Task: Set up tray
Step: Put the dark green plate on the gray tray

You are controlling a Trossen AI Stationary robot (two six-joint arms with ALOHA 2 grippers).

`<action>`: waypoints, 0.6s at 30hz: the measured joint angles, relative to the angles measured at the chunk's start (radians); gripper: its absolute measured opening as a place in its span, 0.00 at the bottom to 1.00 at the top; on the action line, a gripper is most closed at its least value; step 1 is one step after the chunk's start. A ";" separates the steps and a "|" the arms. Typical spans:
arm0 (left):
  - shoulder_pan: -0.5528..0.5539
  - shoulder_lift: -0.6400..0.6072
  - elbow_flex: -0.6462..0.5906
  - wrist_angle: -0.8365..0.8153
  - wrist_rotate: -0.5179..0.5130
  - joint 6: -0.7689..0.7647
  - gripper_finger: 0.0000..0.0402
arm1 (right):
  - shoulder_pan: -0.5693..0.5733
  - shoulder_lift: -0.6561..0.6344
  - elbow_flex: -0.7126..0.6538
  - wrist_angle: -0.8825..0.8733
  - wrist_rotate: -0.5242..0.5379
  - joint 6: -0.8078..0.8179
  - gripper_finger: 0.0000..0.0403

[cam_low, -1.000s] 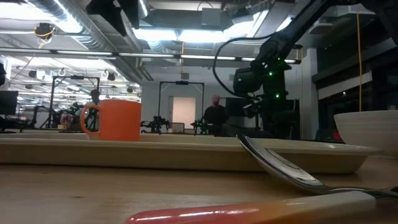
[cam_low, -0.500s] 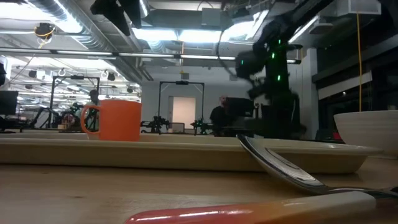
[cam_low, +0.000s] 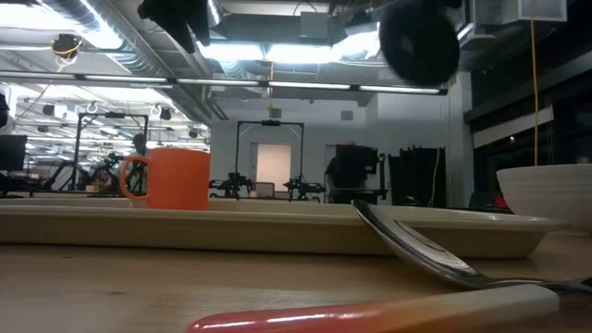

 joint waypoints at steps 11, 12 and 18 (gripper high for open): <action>0.065 -0.013 0.001 0.000 0.025 0.051 0.56 | 0.217 -0.049 0.146 -0.020 0.082 0.215 0.02; 0.073 -0.016 0.001 0.000 0.031 0.058 0.56 | 0.246 -0.042 0.146 -0.020 0.098 0.230 0.02; 0.128 -0.054 0.002 0.042 0.067 0.110 0.56 | 0.419 0.040 0.146 -0.018 0.127 0.280 0.02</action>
